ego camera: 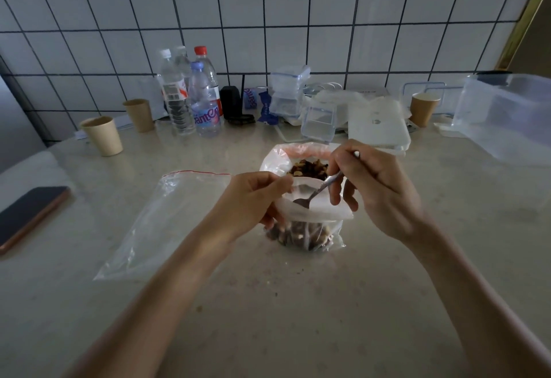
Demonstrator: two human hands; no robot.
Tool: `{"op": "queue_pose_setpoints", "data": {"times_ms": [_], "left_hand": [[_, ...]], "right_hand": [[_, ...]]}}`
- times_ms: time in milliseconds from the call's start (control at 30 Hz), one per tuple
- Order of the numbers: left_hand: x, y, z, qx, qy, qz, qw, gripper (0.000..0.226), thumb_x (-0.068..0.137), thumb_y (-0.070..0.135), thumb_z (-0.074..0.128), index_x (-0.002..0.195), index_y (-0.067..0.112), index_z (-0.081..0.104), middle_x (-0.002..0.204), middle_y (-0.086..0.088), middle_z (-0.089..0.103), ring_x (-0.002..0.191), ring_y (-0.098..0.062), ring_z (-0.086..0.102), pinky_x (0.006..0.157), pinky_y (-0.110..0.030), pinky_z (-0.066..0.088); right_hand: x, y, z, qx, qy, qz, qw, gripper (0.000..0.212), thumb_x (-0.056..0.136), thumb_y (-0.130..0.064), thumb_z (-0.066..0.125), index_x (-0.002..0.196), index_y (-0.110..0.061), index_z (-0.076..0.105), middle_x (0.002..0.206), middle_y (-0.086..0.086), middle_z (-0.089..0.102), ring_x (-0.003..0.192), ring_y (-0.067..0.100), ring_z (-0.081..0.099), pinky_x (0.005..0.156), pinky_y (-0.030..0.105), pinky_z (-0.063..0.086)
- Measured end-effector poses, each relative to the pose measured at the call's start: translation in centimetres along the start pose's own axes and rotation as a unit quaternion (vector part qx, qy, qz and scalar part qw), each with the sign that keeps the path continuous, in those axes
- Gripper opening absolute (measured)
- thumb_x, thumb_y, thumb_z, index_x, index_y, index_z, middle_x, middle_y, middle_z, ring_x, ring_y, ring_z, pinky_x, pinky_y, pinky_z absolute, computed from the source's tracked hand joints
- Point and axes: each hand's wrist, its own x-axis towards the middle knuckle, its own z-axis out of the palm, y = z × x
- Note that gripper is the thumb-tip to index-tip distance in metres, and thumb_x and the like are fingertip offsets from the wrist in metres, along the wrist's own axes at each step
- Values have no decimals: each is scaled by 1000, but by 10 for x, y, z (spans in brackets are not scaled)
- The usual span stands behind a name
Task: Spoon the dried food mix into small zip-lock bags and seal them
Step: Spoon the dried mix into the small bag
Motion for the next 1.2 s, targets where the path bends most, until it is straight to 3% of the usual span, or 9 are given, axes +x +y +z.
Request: {"op": "queue_pose_setpoints", "data": {"times_ms": [67,233,333,400,567,767,933,1033,1200], "left_hand": [[1,-3,-2,10,-3,-10,1000,30,102,36,63,94,9,76,65,-6,72,49,-11,63,49,-20,50],[4,-9,-6,97,35,0,995,31,102,44,60,86,23,77,56,4,65,56,-13,59,53,-21,46],[5,-11,-11,112,35,7,993,32,101,48,60,85,26,77,54,4,64,55,-15,56,57,-26,45],[5,-12,-15,130,26,4,991,35,101,51,58,86,26,77,53,4,64,54,-15,54,59,-27,45],[8,-14,-25,98,51,-12,994,41,100,50,60,87,15,76,56,6,62,51,-4,58,52,-23,44],[21,-15,-36,85,106,1,991,27,99,43,65,91,20,76,58,11,63,57,-4,64,57,-28,47],[45,-8,-37,127,168,-13,978,34,92,56,68,103,24,67,94,6,74,93,-15,71,75,-34,52],[60,-6,-29,172,121,-44,977,55,84,70,69,114,23,65,112,4,69,104,-16,67,90,-39,55],[73,-7,-14,109,66,-93,988,60,75,70,78,109,20,75,106,-2,77,99,-23,73,96,-45,58]], "right_hand": [[0,-1,-1,-10,-6,-20,1000,30,109,-26,41,90,-15,61,75,9,63,62,32,61,45,46,44],[2,5,-6,19,29,8,999,32,110,-23,39,88,-9,58,69,15,62,58,50,53,43,49,39],[4,11,-5,82,85,64,991,32,109,-21,40,87,-7,57,67,21,59,55,39,58,42,38,38],[6,15,-7,146,132,116,974,31,110,-17,41,86,-5,57,65,19,58,54,30,58,42,32,36],[7,25,-17,264,233,224,909,32,108,-20,46,83,-9,61,62,10,60,52,27,57,42,28,38],[6,36,-21,264,301,290,869,30,109,-21,43,87,-10,60,62,6,63,52,22,60,43,29,41],[7,39,-18,202,288,310,883,26,108,-21,46,93,-8,64,67,7,70,55,21,66,43,30,47],[7,40,-11,160,243,313,904,27,109,-22,47,96,-6,65,70,8,74,58,21,69,43,29,49],[6,46,-5,77,203,296,930,30,109,-22,49,92,-3,66,73,11,77,59,22,71,41,29,49]]}}
